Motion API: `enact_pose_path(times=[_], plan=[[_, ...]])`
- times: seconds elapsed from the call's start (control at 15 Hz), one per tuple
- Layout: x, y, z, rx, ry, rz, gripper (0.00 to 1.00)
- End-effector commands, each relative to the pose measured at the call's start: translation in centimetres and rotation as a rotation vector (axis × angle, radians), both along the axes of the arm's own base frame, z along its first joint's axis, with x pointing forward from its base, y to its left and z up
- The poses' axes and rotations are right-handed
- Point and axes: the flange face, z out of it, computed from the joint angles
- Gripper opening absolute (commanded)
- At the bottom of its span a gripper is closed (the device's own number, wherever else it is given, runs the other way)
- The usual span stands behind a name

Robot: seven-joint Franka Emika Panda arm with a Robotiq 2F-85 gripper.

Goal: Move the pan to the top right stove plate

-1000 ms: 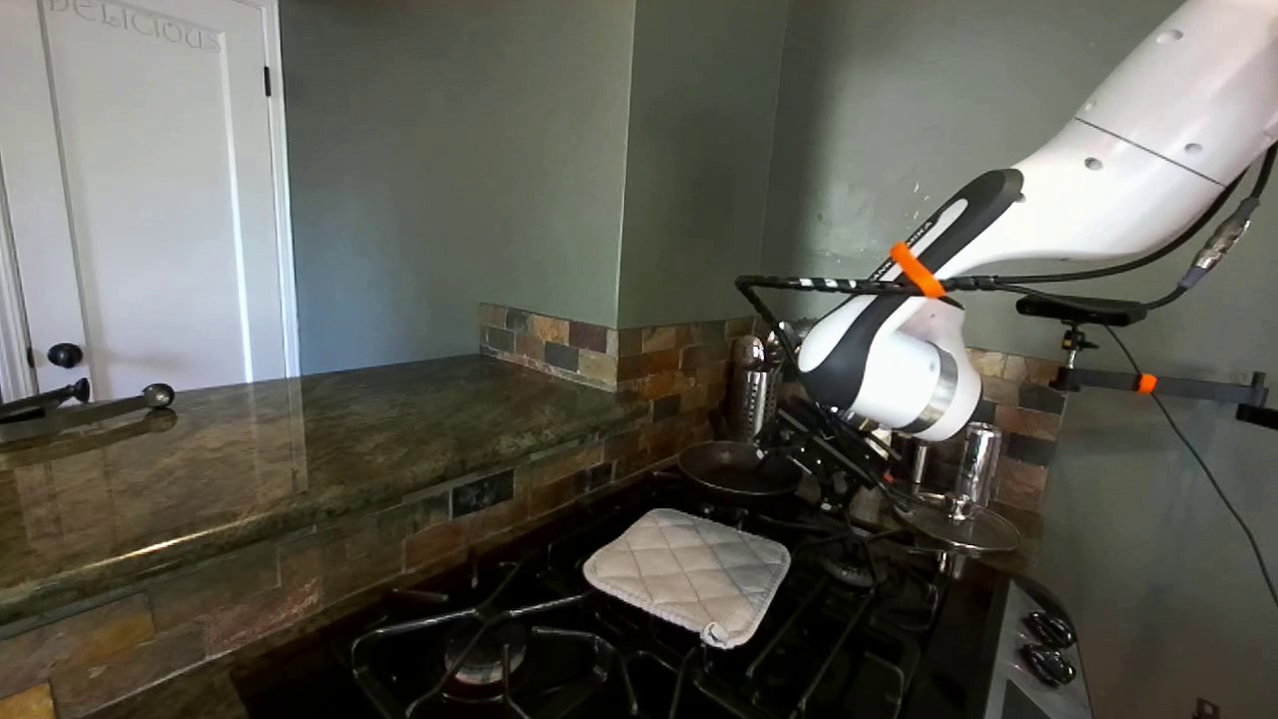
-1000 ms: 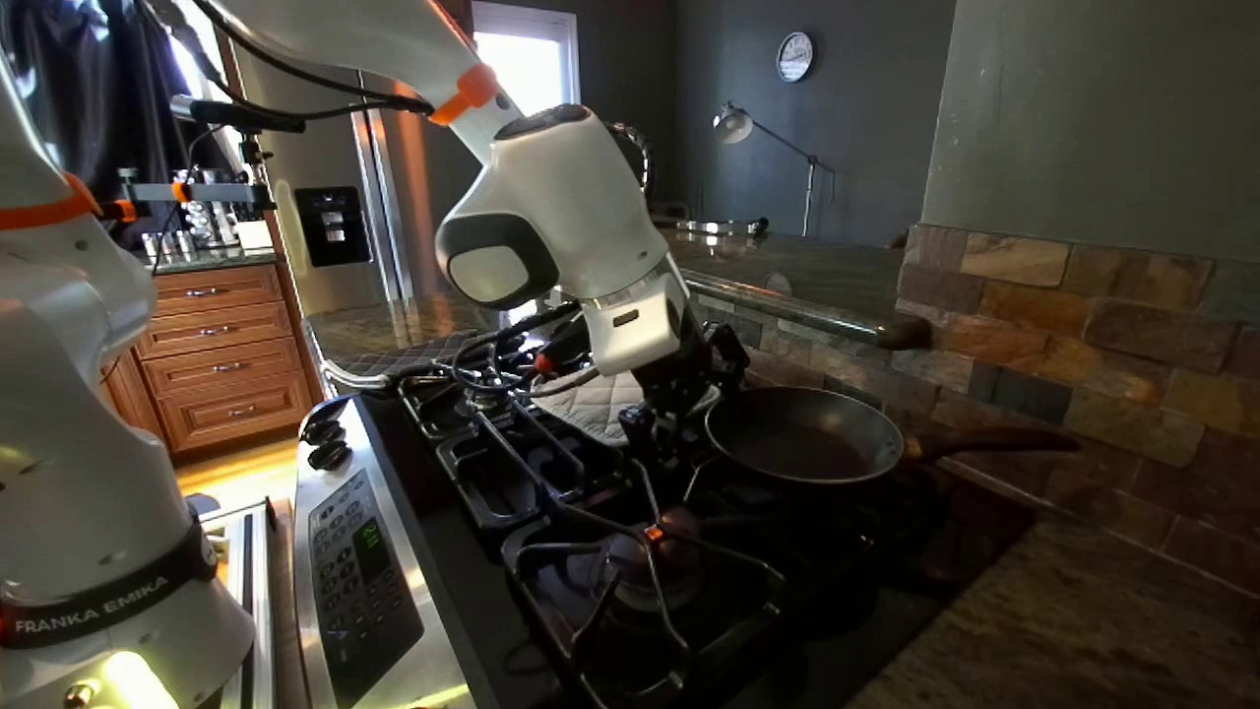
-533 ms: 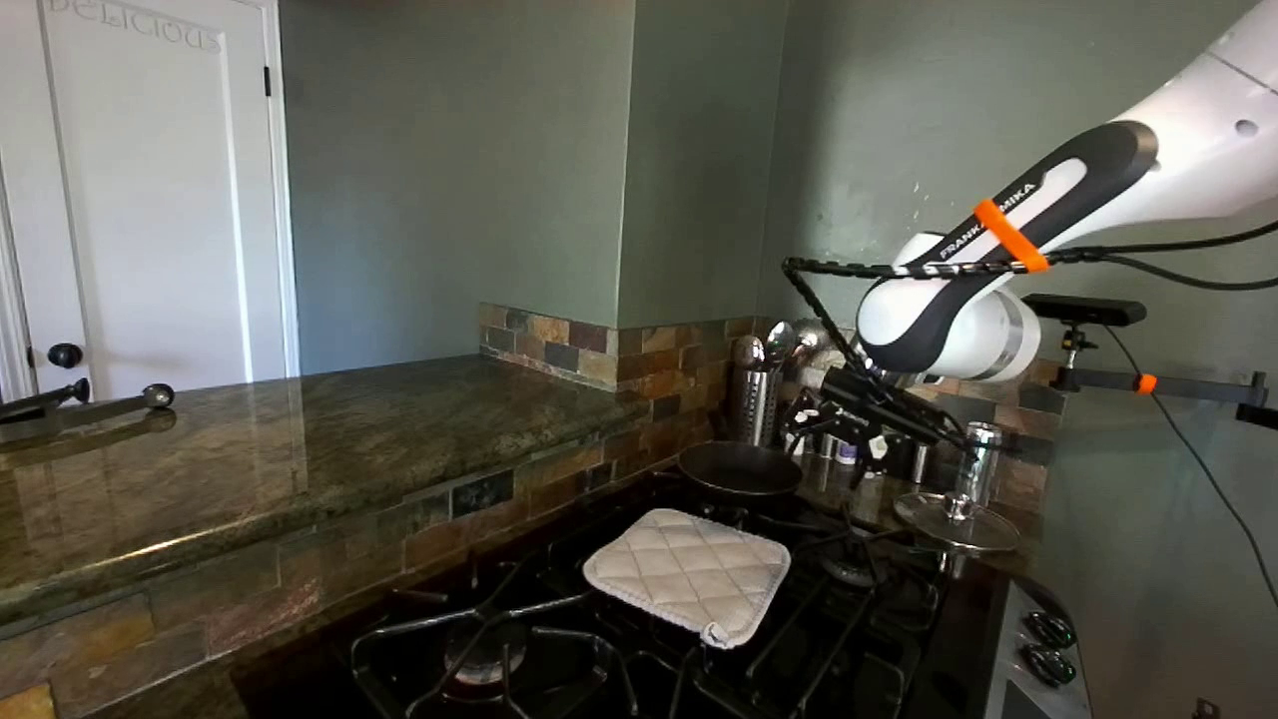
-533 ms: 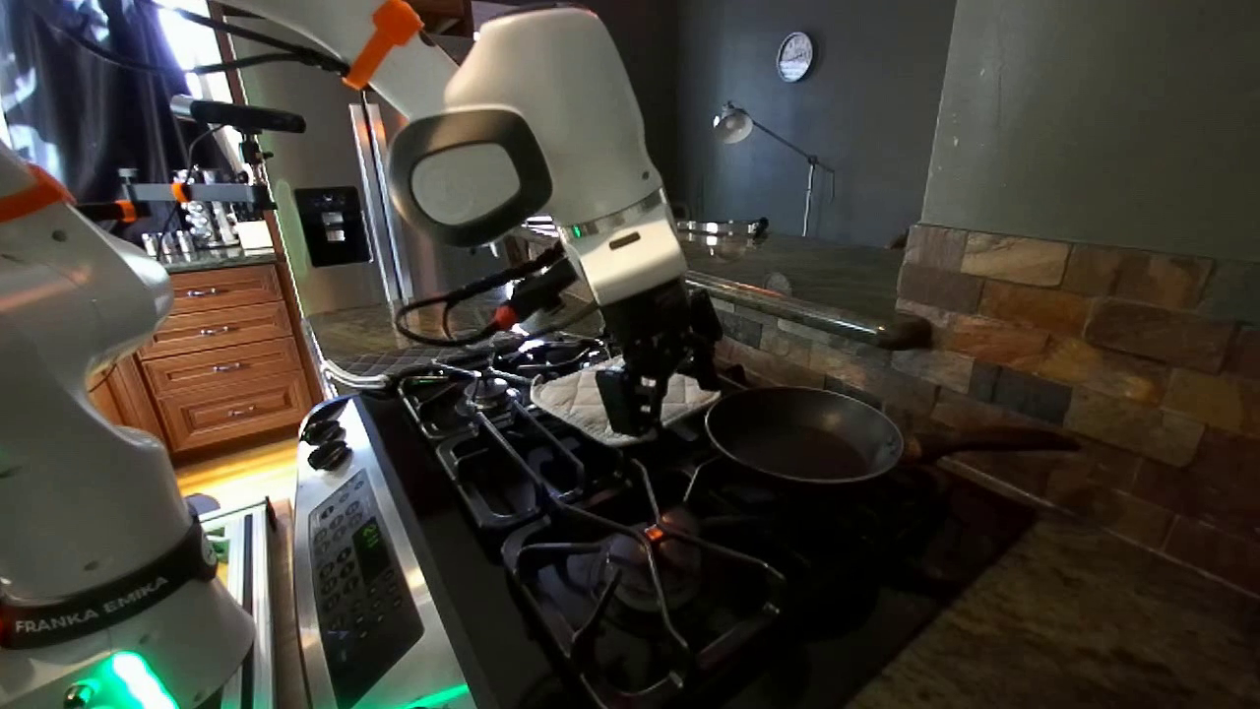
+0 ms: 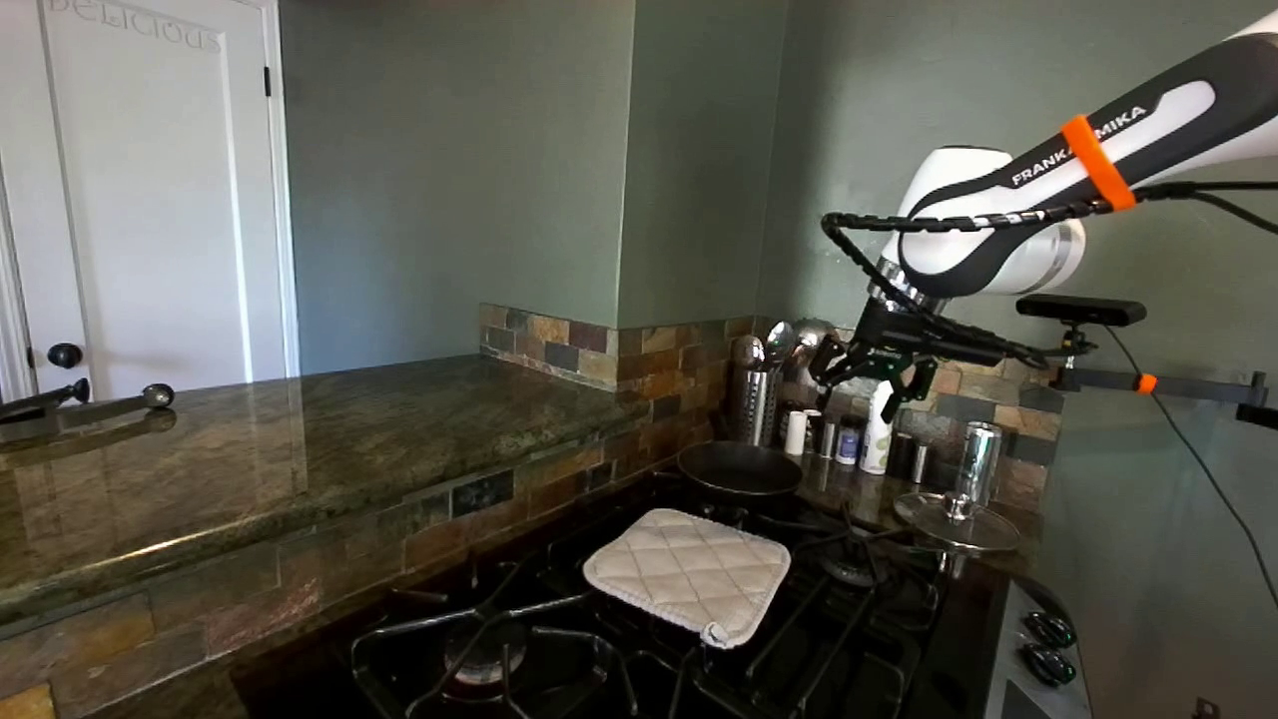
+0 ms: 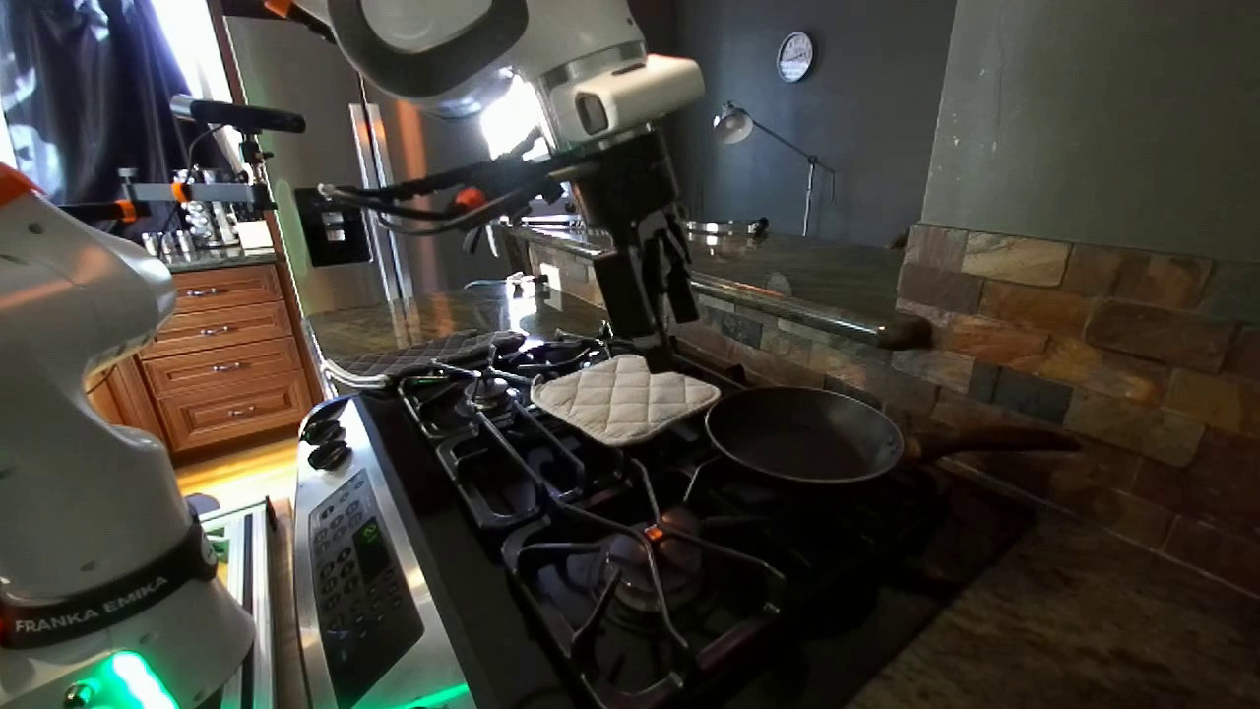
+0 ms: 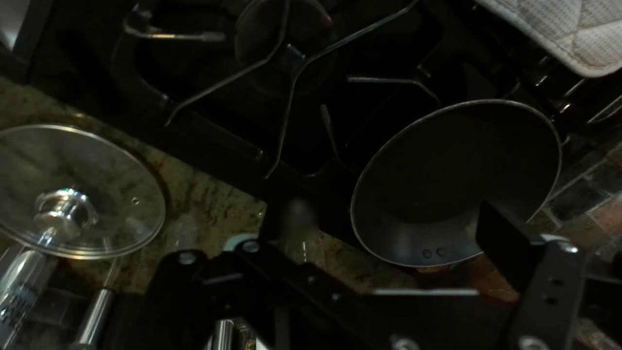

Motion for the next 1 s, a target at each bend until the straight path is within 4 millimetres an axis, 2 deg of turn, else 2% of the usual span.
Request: enact_pose_path(times=[0.0,0.33,0.93], plan=[[-0.3,-0.6,1.9,-0.111,0.06,0.09,1.0],[0.5,-0.8,3.4,-0.191,-0.034,0.162,1.0],[1.4,-0.6,3.7,-0.195,-0.072,0.156,1.0]])
